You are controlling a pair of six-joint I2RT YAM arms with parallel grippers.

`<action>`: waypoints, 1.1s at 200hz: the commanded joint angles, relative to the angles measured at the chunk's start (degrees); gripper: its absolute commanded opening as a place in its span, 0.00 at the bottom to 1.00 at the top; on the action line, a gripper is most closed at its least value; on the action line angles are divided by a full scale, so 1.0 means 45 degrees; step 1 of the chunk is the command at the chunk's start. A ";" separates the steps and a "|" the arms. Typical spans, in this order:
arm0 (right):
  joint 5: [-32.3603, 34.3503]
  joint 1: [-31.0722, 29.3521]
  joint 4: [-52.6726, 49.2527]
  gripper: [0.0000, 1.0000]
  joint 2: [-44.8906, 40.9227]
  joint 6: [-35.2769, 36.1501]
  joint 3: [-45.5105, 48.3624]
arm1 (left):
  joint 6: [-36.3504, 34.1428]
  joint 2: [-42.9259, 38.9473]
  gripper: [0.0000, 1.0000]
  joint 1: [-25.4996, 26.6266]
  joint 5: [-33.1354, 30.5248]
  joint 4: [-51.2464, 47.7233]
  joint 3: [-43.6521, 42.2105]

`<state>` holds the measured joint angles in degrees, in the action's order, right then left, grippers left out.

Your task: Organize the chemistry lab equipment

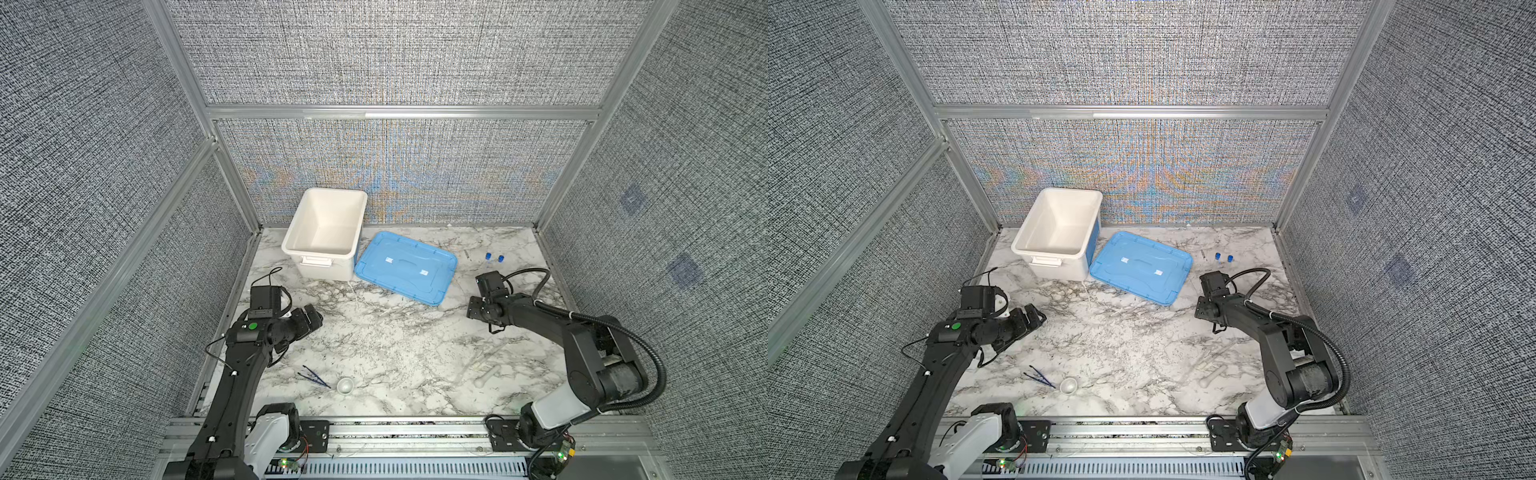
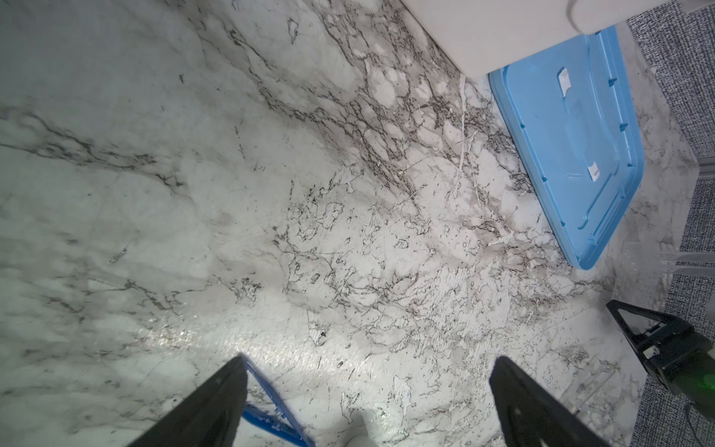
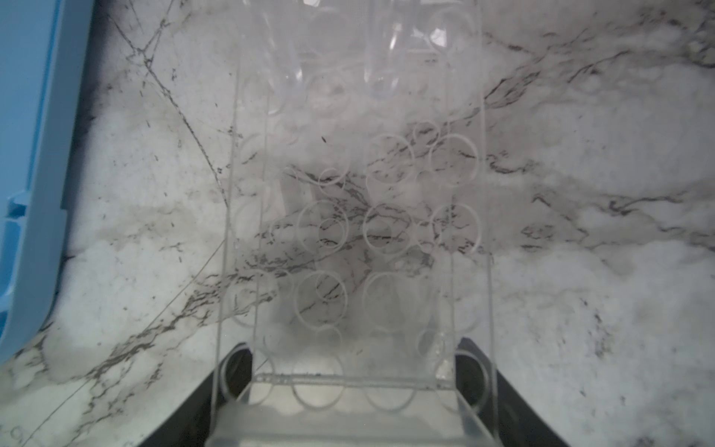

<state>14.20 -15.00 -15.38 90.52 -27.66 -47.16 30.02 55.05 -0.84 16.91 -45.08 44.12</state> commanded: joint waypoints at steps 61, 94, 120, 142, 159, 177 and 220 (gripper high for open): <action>0.0808 0.0075 -0.0960 0.85 0.0426 -0.0083 -0.0524 | -0.0102 0.0013 0.99 0.0008 0.0208 0.0172 0.0013; 0.0786 0.0130 -0.0904 0.86 0.0230 -0.0105 -0.0389 | -0.0040 -0.0040 0.99 -0.0002 0.0286 0.0135 0.0053; 0.0614 0.0131 -0.1165 0.89 -0.0033 0.0002 -0.0447 | -0.0067 -0.0181 0.99 0.0011 0.0268 0.0156 0.0002; 0.0153 0.0150 -0.1404 0.92 -0.0571 0.0154 -0.0439 | -0.0206 -0.0284 0.99 0.0000 0.0344 0.0367 -0.0097; -0.0036 0.0133 -0.1636 0.95 -0.0975 0.0354 -0.0416 | -0.0226 -0.0279 0.99 -0.0001 0.0420 0.0408 -0.0106; 0.0126 0.0170 -0.1794 0.97 -0.1167 0.0447 -0.0380 | -0.0244 -0.0240 0.99 0.0006 0.0501 0.0408 -0.0076; -0.0045 0.0287 -0.1820 0.94 -0.0905 0.0105 -0.0296 | -0.0245 -0.0316 0.99 0.0011 0.0601 0.0401 -0.0075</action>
<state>14.50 -13.91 -22.63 85.97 -26.20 -48.95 29.54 53.95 -0.84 18.61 -44.38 43.66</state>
